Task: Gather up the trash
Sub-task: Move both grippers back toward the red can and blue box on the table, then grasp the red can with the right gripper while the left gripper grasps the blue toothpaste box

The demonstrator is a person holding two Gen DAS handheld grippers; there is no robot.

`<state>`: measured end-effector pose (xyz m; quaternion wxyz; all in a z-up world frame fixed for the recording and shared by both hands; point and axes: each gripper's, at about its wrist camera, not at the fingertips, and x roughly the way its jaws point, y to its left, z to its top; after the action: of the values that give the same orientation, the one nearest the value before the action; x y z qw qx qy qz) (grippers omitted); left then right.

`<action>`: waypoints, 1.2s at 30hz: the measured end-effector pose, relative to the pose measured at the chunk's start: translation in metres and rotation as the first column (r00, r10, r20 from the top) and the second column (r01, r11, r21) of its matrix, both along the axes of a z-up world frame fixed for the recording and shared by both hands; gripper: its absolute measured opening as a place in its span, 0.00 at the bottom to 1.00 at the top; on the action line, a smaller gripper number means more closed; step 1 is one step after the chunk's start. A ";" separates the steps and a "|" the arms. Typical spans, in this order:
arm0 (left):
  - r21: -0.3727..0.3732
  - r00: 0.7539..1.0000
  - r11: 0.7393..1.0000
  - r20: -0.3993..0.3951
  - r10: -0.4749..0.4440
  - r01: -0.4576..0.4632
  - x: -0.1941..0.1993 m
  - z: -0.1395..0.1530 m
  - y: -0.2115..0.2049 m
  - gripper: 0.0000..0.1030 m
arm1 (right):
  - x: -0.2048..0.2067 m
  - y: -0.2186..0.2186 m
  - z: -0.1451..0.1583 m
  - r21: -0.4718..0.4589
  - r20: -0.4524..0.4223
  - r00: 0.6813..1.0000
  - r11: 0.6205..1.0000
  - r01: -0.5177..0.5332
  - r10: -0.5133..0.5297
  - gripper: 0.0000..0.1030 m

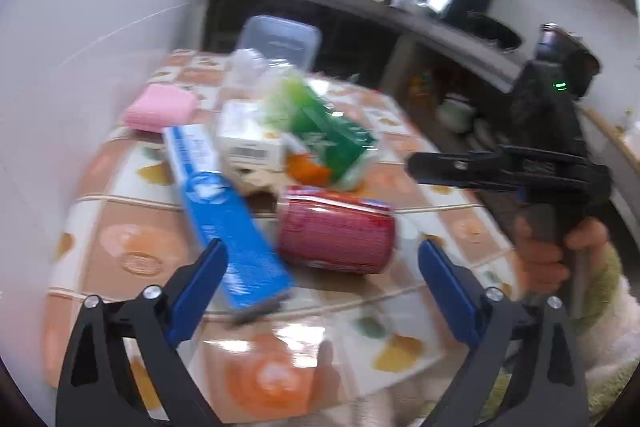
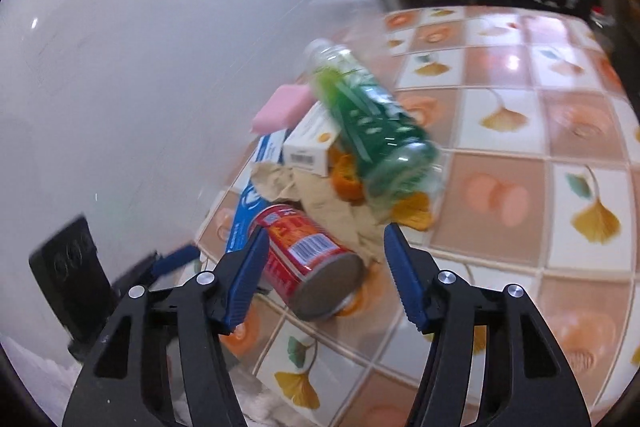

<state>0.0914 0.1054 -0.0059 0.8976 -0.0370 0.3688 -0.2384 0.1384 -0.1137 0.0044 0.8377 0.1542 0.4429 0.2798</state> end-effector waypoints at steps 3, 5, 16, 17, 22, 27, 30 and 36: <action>0.089 0.998 0.995 -0.042 0.047 -0.043 0.014 -0.010 0.005 0.77 | 0.008 0.019 0.001 -0.074 0.009 0.996 0.993 -0.092 0.093 0.67; 0.099 0.994 0.994 -0.095 0.045 -0.036 0.022 -0.018 0.007 0.75 | 0.012 0.028 0.000 -0.101 0.000 0.988 0.983 -0.155 0.156 0.70; 0.054 0.967 0.996 -0.245 0.076 -0.064 0.040 -0.042 0.021 0.55 | 0.040 0.065 -0.029 -0.148 -0.134 0.907 0.897 -0.417 0.399 0.75; 0.043 0.964 0.997 -0.255 0.074 -0.065 0.041 -0.043 0.023 0.55 | 0.039 0.068 -0.030 -0.158 -0.135 0.901 0.889 -0.429 0.411 0.75; 0.032 0.959 0.998 -0.276 0.069 -0.062 0.045 -0.043 0.024 0.55 | 0.034 0.081 -0.032 -0.218 -0.122 0.888 0.861 -0.460 0.444 0.76; 0.042 0.955 0.997 -0.287 0.075 -0.065 0.047 -0.042 0.023 0.55 | 0.025 0.088 -0.037 -0.266 -0.127 0.882 0.841 -0.471 0.453 0.62; 0.053 0.955 0.996 -0.285 0.079 -0.067 0.048 -0.041 0.022 0.55 | 0.016 0.080 -0.038 -0.264 -0.135 0.884 0.843 -0.468 0.448 0.61; 0.064 0.953 0.995 -0.291 0.087 -0.072 0.052 -0.041 0.017 0.55 | 0.000 0.058 -0.041 -0.291 -0.129 0.913 0.865 -0.408 0.387 0.61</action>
<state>0.1435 0.1226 -0.0470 0.8425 -0.0631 0.5024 -0.1842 0.1382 -0.0559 -0.0361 0.7607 -0.0654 0.5312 0.3674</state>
